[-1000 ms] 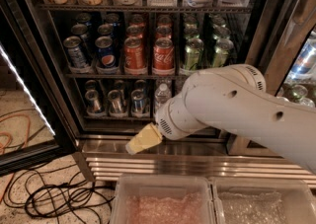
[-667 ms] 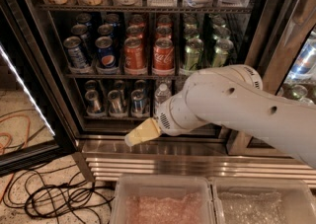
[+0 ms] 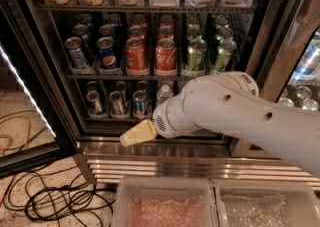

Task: Pick pepsi can from middle shelf of fridge

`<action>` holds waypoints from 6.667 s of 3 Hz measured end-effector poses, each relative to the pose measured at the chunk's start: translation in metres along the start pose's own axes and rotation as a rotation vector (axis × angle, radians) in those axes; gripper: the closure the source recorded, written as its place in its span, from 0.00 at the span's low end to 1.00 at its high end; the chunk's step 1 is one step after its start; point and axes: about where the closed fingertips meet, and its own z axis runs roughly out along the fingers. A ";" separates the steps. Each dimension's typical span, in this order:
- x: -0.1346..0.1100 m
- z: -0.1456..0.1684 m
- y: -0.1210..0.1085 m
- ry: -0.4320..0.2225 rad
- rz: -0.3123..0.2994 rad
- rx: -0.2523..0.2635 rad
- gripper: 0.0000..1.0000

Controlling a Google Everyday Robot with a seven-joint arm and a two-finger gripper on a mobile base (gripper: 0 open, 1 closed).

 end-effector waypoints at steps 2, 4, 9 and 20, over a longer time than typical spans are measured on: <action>-0.058 0.031 -0.003 -0.186 -0.063 0.083 0.00; -0.087 0.034 -0.021 -0.234 -0.059 0.155 0.00; -0.171 0.078 0.012 -0.440 -0.039 0.001 0.00; -0.232 0.101 0.006 -0.543 -0.117 0.153 0.19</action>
Offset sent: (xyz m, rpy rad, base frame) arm 0.1144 0.0671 0.0085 0.1451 -0.2229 -0.4391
